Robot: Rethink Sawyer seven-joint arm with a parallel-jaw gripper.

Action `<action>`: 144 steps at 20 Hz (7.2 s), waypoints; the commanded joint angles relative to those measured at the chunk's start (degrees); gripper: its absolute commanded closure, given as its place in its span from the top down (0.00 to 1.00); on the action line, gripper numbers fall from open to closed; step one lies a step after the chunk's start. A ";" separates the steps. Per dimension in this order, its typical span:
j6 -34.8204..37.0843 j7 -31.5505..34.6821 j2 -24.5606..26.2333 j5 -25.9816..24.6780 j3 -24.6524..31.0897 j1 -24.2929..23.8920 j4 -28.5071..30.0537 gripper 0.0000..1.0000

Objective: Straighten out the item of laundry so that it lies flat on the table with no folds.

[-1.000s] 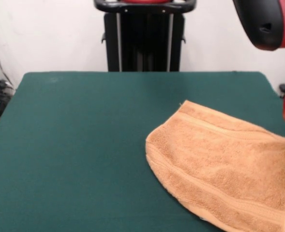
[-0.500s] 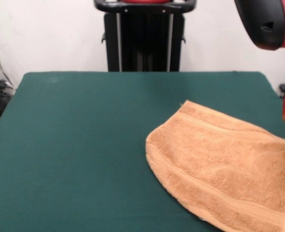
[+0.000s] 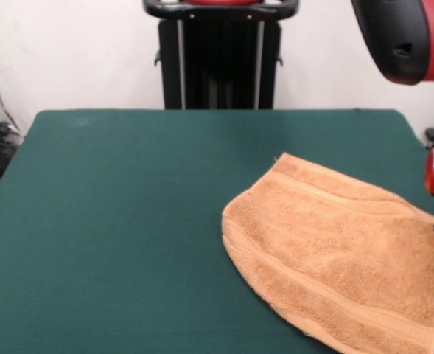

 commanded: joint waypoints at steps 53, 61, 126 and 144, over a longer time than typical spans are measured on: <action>-3.91 -4.39 -6.50 -8.96 9.91 -12.87 12.49 1.00; -4.60 -2.46 -6.66 -10.02 9.38 -11.94 12.30 1.00; -4.25 -13.62 2.94 -33.15 23.42 -27.96 4.76 1.00; -5.10 -14.84 7.89 -35.68 26.72 -29.97 1.07 1.00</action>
